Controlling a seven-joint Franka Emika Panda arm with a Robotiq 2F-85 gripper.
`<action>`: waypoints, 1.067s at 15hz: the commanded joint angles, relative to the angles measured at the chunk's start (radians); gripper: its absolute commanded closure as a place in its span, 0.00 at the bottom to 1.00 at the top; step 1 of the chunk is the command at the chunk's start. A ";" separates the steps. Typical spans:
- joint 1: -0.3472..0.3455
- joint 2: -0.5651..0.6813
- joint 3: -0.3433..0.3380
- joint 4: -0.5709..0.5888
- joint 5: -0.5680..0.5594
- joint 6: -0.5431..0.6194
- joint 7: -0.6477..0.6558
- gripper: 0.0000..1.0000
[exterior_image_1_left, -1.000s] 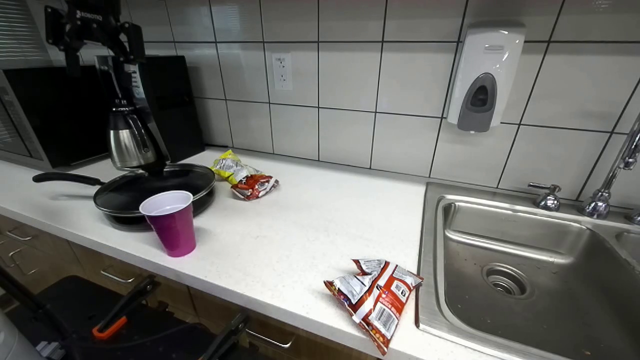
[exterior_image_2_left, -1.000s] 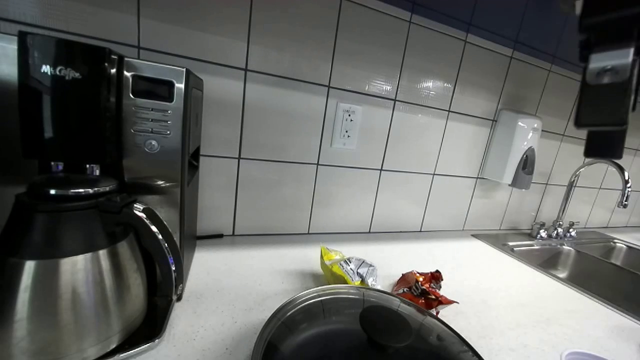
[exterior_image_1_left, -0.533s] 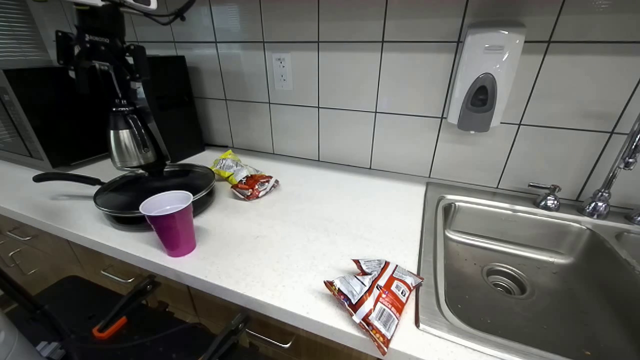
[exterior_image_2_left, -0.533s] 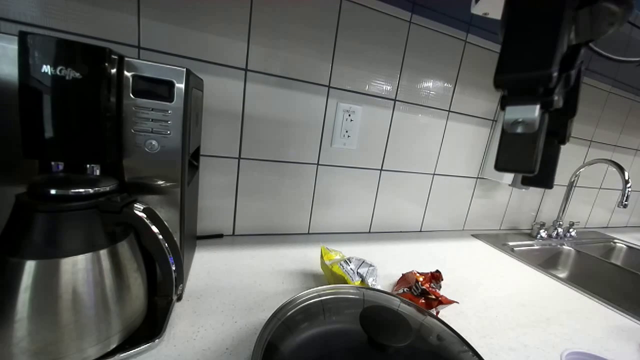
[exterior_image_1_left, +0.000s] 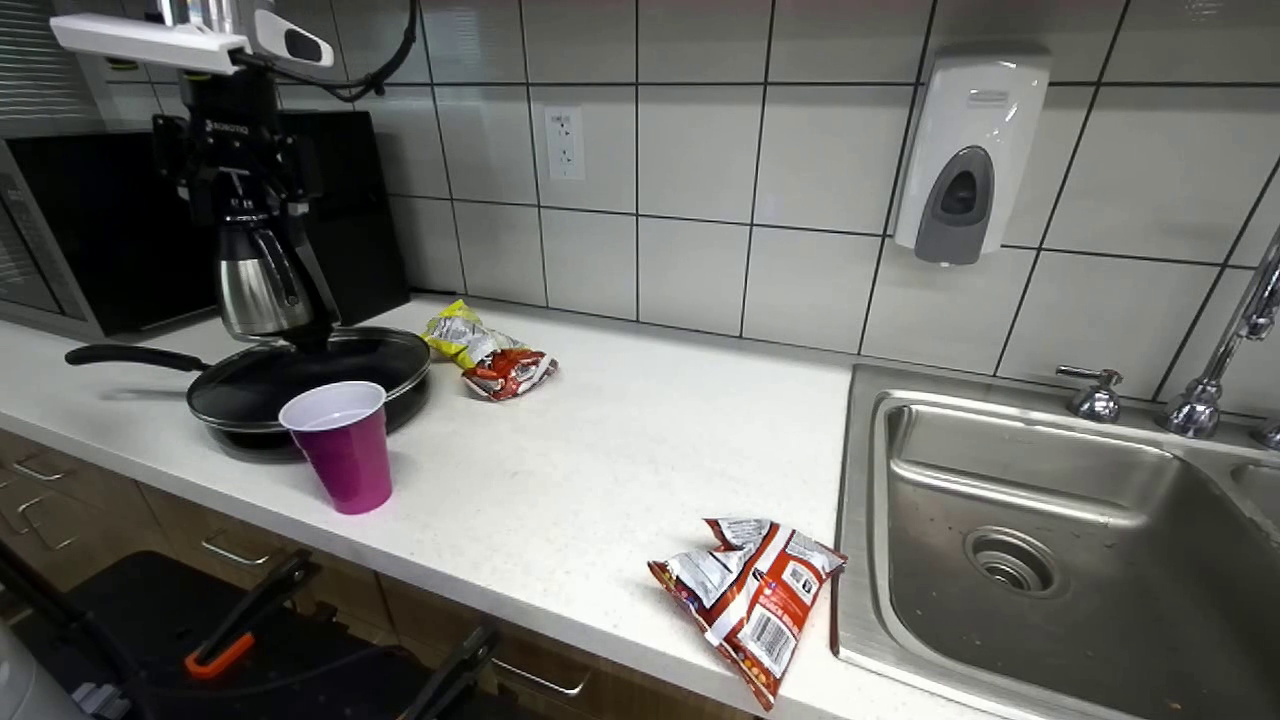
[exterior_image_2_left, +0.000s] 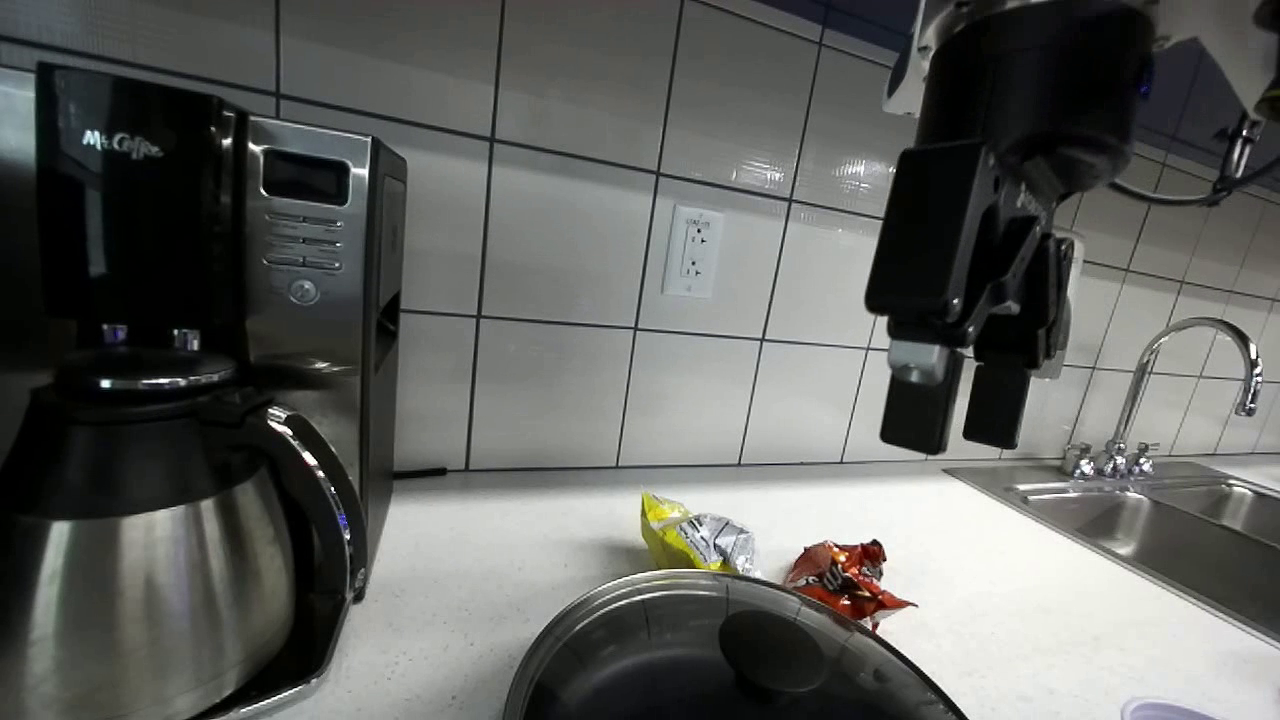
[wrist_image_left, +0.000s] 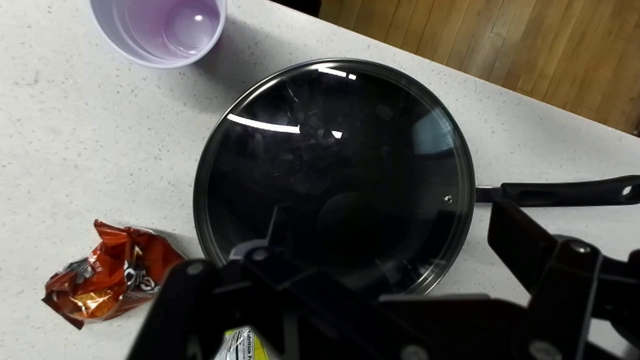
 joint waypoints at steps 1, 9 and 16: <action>0.005 0.063 0.018 0.030 -0.039 0.043 0.075 0.00; 0.028 0.168 0.026 0.036 -0.098 0.117 0.181 0.00; 0.044 0.246 0.015 0.048 -0.158 0.154 0.257 0.00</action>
